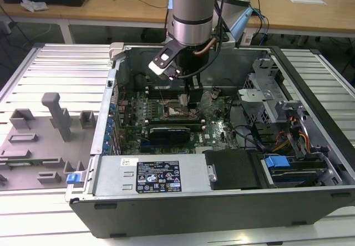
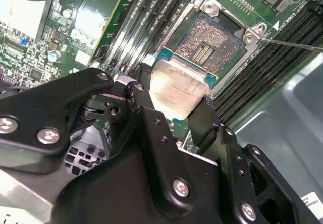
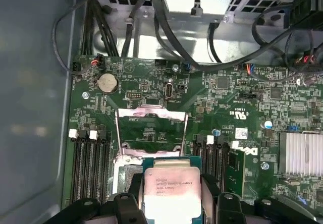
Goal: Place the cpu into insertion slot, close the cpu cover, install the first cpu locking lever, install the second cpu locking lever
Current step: 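Place the cpu into insertion slot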
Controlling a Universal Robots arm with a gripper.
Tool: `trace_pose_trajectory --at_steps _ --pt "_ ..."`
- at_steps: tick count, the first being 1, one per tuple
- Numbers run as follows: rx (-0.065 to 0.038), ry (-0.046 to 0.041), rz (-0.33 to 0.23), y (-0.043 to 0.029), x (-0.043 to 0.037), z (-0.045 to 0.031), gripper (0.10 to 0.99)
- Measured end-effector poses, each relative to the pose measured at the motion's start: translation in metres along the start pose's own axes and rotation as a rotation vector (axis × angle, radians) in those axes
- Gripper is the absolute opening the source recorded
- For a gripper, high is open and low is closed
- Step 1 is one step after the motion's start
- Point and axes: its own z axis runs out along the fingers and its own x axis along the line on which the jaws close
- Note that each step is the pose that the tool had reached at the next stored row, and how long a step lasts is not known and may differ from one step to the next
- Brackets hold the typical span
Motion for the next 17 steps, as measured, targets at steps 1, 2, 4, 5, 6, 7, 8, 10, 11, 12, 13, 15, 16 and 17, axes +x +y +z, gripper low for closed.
trace_pose_trajectory --at_steps 1,2,4,5,6,7,8,10,11,12,13,15,16,17 --pt "0.000 -0.0006 0.005 -0.0009 0.0018 0.0019 0.541" --pt "0.000 -0.0008 0.006 -0.0015 0.0029 0.0026 0.541" --pt "0.000 -0.0010 0.008 -0.0039 0.0062 0.0048 0.541" --pt "0.000 -0.0011 0.008 -0.0057 0.0070 0.0062 0.541" --pt "0.000 -0.0015 0.008 -0.0076 0.0075 0.0079 0.541" --pt "0.000 -0.0015 0.009 -0.0087 0.0076 0.0090 0.541" --pt "0.000 -0.0016 0.009 -0.0101 0.0077 0.0105 0.541" --pt "0.000 -0.0017 0.009 -0.0125 0.0078 0.0133 0.541" --pt "0.000 -0.0016 0.009 -0.0139 0.0079 0.0151 0.541" --pt "0.000 -0.0016 0.009 -0.0150 0.0081 0.0164 0.541" --pt "0.000 -0.0018 0.009 -0.0167 0.0085 0.0186 0.541" --pt "0.000 -0.0021 0.009 -0.0192 0.0106 0.0215 0.541" --pt "0.000 -0.0019 0.009 -0.0198 0.0118 0.0225 0.541" --pt "0.000 -0.0018 0.009 -0.0204 0.0126 0.0237 0.541"
